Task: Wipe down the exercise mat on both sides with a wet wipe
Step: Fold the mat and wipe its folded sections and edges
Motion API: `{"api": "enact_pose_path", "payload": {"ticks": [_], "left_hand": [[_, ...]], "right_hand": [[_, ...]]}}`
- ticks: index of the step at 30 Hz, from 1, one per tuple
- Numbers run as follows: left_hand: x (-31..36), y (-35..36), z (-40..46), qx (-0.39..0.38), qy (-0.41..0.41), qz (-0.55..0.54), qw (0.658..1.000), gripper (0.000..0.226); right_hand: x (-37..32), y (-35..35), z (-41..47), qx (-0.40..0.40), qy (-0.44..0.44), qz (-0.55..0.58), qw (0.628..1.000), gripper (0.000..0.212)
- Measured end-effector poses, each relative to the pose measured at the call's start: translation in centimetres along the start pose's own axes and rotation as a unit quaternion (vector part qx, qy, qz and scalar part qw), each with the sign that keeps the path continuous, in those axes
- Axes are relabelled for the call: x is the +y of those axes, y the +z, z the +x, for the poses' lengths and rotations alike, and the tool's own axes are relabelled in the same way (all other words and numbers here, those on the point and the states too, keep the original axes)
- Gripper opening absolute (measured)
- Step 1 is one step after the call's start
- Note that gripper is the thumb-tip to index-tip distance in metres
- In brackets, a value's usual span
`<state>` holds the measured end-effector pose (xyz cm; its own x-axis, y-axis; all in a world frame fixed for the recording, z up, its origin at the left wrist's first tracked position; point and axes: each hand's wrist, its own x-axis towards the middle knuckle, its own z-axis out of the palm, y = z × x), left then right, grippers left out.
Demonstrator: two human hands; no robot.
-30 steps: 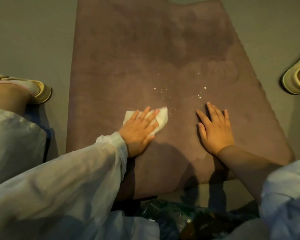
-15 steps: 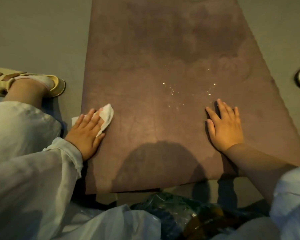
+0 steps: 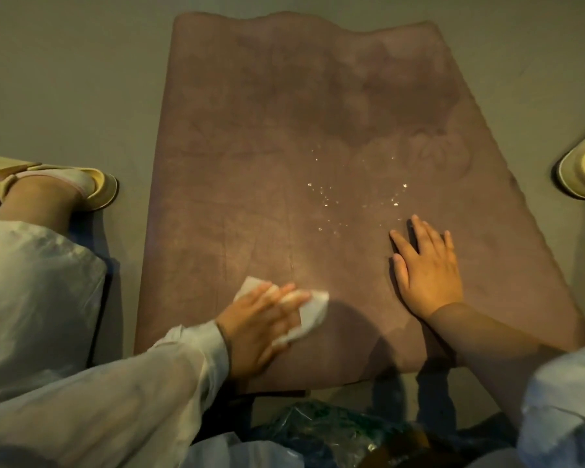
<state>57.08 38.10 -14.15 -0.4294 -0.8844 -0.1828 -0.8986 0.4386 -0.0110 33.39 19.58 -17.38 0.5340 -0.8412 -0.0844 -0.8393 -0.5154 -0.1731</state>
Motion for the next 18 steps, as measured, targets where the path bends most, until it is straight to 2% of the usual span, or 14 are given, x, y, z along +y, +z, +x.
{"api": "enact_pose_path", "payload": {"ticks": [5,8,12,18], "left_hand": [[-6.4,-0.8,5.7,0.005,-0.25,-0.037,0.968,0.063],[-9.8,-0.4,9.4,0.022,-0.361,-0.072,0.929,0.055],[-14.2,-1.5,14.1,0.006,-0.413,-0.11,0.904,0.055],[-19.9,-2.5,19.1,-0.036,-0.401,-0.13,0.906,0.055]], "right_hand": [[0.0,0.0,0.0,-0.002,0.01,-0.007,1.0,0.061],[0.0,0.0,0.0,-0.006,0.024,-0.021,0.999,0.061],[0.0,0.1,0.2,0.007,0.032,-0.024,0.999,0.057],[0.2,0.5,0.8,0.012,0.023,-0.018,1.0,0.054]]}}
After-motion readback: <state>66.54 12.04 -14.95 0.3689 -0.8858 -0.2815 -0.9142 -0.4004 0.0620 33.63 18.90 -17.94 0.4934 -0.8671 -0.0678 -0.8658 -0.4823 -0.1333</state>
